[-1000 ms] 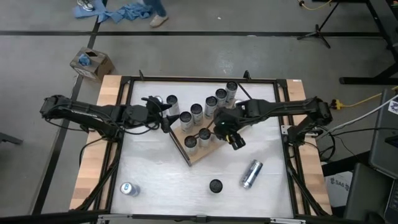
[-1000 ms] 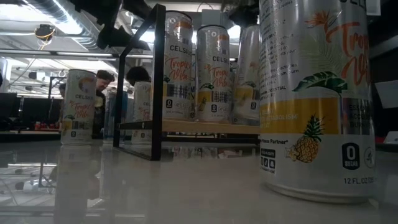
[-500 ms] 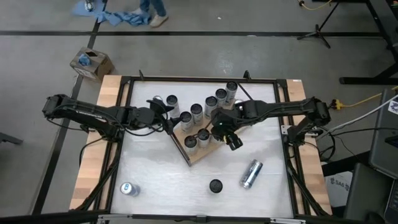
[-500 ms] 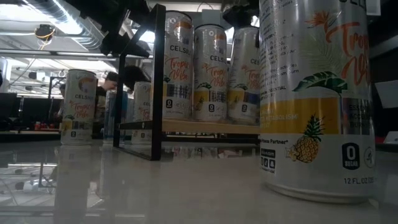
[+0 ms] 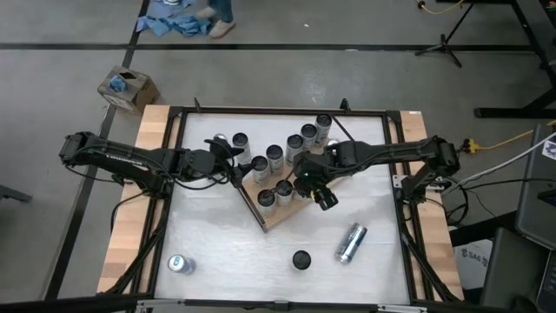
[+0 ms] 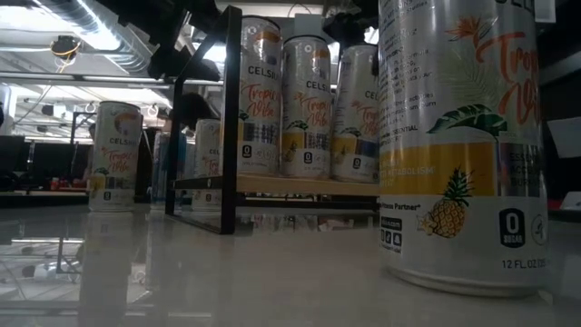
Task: Place canned beverage on shelf
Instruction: Put the white yellow soda can on the shelf
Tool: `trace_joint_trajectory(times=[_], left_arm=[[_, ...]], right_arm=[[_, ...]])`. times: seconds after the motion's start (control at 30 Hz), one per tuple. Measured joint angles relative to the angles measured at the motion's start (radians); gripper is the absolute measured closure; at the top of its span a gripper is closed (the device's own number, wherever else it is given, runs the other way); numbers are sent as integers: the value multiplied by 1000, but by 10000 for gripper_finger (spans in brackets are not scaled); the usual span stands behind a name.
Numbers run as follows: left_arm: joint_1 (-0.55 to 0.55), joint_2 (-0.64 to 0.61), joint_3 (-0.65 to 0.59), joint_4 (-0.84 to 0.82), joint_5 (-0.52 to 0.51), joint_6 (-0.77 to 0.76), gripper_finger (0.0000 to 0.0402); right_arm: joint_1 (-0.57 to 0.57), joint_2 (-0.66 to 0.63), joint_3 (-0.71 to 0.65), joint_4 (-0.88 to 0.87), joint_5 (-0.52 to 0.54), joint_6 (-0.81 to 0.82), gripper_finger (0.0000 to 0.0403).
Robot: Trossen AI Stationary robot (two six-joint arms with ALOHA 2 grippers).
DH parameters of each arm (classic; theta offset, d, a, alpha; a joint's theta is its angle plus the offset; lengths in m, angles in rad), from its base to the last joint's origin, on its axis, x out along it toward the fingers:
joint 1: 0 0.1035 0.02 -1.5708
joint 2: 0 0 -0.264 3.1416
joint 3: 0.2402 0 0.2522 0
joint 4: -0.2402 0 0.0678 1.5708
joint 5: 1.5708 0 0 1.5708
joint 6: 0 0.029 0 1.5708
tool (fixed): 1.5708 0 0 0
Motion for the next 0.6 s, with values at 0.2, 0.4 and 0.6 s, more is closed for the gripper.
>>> trace_joint_trajectory(times=[0.2, 0.4, 0.6], left_arm=[[0, 0, 0, -1, 0, 0, 37], [0, 0, 0, -1, 0, 0, 37], [0, 0, 0, -1, 0, 0, 37]], right_arm=[[0, 1, 0, 0, 27, 0, 115], [2, 1, -1, 0, 33, 0, 114], [2, 2, -2, 4, 32, 0, 114]])
